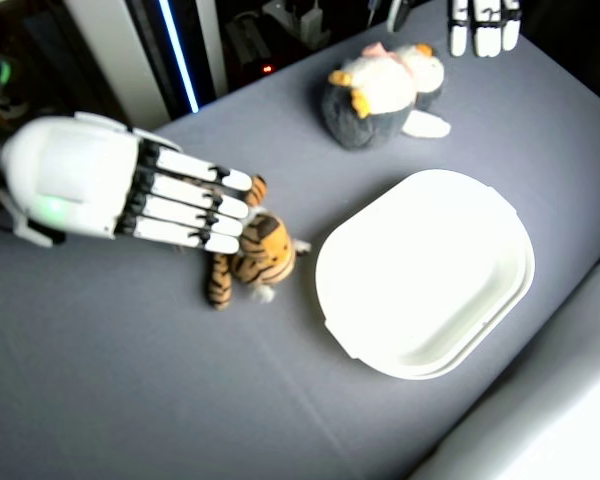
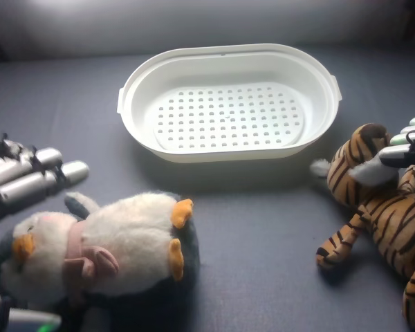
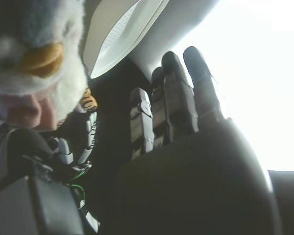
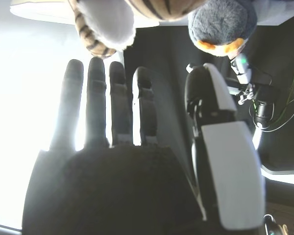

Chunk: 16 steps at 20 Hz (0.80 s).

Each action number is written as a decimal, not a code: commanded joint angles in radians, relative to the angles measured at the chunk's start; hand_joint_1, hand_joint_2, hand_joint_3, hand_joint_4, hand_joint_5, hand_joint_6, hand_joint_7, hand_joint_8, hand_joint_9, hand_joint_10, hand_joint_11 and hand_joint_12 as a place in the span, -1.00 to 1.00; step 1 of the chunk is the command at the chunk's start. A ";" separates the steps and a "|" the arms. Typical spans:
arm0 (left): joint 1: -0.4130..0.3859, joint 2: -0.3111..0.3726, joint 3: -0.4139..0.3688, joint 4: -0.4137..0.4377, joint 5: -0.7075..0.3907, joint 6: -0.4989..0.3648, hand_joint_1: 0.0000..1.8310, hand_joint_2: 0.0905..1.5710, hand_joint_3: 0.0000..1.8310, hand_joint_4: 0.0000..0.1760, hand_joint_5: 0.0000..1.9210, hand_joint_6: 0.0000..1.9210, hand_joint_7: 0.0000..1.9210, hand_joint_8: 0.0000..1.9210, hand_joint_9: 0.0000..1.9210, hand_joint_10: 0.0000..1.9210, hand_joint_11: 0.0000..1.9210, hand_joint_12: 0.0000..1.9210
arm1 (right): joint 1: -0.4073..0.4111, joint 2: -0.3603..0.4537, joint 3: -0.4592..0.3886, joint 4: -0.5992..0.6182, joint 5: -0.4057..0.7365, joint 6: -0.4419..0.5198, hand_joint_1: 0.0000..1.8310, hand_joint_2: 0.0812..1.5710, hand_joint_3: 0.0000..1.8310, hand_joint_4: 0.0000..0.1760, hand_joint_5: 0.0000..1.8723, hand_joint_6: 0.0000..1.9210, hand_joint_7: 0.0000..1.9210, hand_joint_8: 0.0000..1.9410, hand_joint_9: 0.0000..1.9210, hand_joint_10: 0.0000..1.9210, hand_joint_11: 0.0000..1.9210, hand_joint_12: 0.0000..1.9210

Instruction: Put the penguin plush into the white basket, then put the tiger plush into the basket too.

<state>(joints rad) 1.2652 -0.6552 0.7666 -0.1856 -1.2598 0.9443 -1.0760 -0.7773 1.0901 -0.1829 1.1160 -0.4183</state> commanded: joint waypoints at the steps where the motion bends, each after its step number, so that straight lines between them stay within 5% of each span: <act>1: -0.007 0.002 0.012 -0.011 -0.056 -0.009 -0.38 -0.09 -1.00 0.84 -0.88 -1.00 -0.82 -1.00 -0.76 -1.00 -0.99 -0.44 | 0.018 0.002 0.006 0.026 0.109 0.012 -0.35 0.61 -1.00 -0.24 -0.63 -1.00 -0.66 -1.00 -0.67 -1.00 -0.71 -0.76; 2: -0.012 -0.006 0.022 0.006 -0.023 -0.025 -0.34 -0.11 -1.00 0.97 -0.88 -1.00 -0.83 -1.00 -0.80 -1.00 -0.94 -0.42 | 0.026 0.002 0.008 0.016 0.103 0.013 -0.38 0.62 -1.00 -0.08 -0.64 -1.00 -0.67 -1.00 -0.67 -1.00 -0.71 -0.76; 7: -0.078 -0.055 0.079 0.043 0.170 -0.025 -0.21 -0.13 -1.00 1.00 -0.91 -1.00 -0.85 -1.00 -0.79 -1.00 -0.95 -0.31 | 0.067 0.001 0.013 -0.020 0.067 0.013 -0.40 0.63 -1.00 -0.10 -0.62 -1.00 -0.67 -1.00 -0.67 -1.00 -0.71 -0.78; 13: -0.191 -0.141 0.118 0.010 0.330 0.130 -0.14 -0.07 -1.00 0.87 -0.83 -1.00 -0.77 -1.00 -0.64 -0.98 -0.85 -0.18 | 0.065 0.001 0.014 -0.020 0.060 0.013 -0.37 0.63 -1.00 -0.08 -0.59 -0.99 -0.66 -1.00 -0.67 -1.00 -0.71 -0.78; 14: -0.199 -0.148 0.121 0.005 0.333 0.143 -0.10 0.03 -1.00 0.59 -0.76 -1.00 -0.74 -1.00 -0.60 -0.99 -0.84 -0.12 | 0.065 0.001 0.015 -0.020 0.060 0.013 -0.37 0.63 -1.00 -0.08 -0.59 -0.99 -0.66 -1.00 -0.68 -1.00 -0.72 -0.79; 15: -0.208 -0.155 0.123 -0.001 0.343 0.164 0.12 0.15 -0.99 -0.99 -0.45 -0.98 -0.43 -0.97 -0.27 -0.89 -0.51 -0.02 | 0.065 0.001 0.015 -0.020 0.060 0.013 -0.37 0.63 -1.00 -0.07 -0.57 -0.99 -0.65 -0.99 -0.68 -1.00 -0.71 -0.78; 16: -0.218 -0.160 0.123 -0.013 0.355 0.200 0.32 0.34 -0.99 -1.00 -0.05 -0.41 -0.09 0.04 0.10 -0.52 -0.15 0.29 | 0.065 0.001 0.016 -0.020 0.060 0.013 -0.37 0.63 -1.00 -0.06 -0.57 -0.99 -0.66 -1.00 -0.68 -1.00 -0.71 -0.78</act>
<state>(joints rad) 1.0412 -0.8089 0.8867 -0.2066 -0.8532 1.1454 -1.0180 -0.7773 1.1015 -0.2375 1.0660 -0.4122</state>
